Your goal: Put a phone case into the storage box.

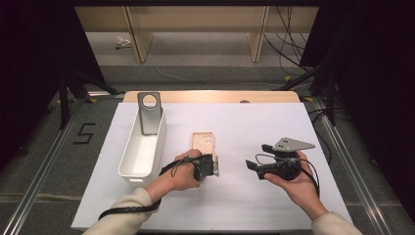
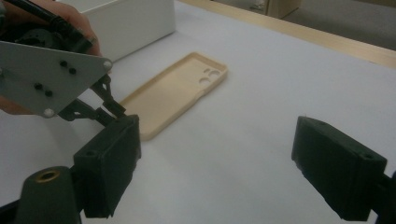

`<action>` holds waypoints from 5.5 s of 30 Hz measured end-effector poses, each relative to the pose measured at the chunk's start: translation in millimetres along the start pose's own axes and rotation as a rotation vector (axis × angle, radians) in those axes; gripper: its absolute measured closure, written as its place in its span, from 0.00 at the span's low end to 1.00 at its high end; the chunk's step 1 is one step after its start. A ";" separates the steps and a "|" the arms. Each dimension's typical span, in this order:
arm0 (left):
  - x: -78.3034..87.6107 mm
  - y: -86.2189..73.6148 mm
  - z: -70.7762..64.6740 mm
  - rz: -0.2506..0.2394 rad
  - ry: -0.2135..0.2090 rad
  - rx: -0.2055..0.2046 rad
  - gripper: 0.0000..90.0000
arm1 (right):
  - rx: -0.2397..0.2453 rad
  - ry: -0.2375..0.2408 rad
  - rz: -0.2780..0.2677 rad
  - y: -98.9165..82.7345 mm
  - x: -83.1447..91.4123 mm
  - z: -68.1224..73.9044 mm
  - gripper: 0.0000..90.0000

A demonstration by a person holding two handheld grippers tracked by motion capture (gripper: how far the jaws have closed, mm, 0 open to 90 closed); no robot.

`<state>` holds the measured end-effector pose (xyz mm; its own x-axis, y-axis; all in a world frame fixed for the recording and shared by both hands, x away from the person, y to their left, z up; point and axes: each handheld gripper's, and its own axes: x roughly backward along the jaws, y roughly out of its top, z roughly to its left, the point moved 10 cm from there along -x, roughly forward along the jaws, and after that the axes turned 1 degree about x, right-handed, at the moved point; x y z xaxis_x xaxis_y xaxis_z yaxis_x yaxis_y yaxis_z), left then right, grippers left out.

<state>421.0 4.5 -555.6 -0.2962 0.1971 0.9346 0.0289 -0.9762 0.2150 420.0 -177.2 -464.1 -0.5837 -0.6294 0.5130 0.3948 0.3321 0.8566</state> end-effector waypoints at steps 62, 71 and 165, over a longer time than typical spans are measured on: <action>46.1 31.8 -52.0 -0.146 0.104 -0.180 0.97 | -0.241 0.150 0.027 36.3 -93.2 9.6 0.48; 48.1 32.9 -52.1 -0.152 0.111 -0.189 0.97 | -0.284 0.183 0.023 37.5 -93.7 11.3 0.71; 131.8 26.0 53.5 -0.880 0.168 0.878 0.62 | -0.220 0.151 -0.178 78.1 -31.8 35.8 0.91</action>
<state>433.7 9.9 -411.7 -0.6543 0.6733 0.3444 0.3657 -0.1169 0.9234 444.0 -106.1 -411.6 -0.5522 -0.7666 0.3278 0.4494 0.0576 0.8915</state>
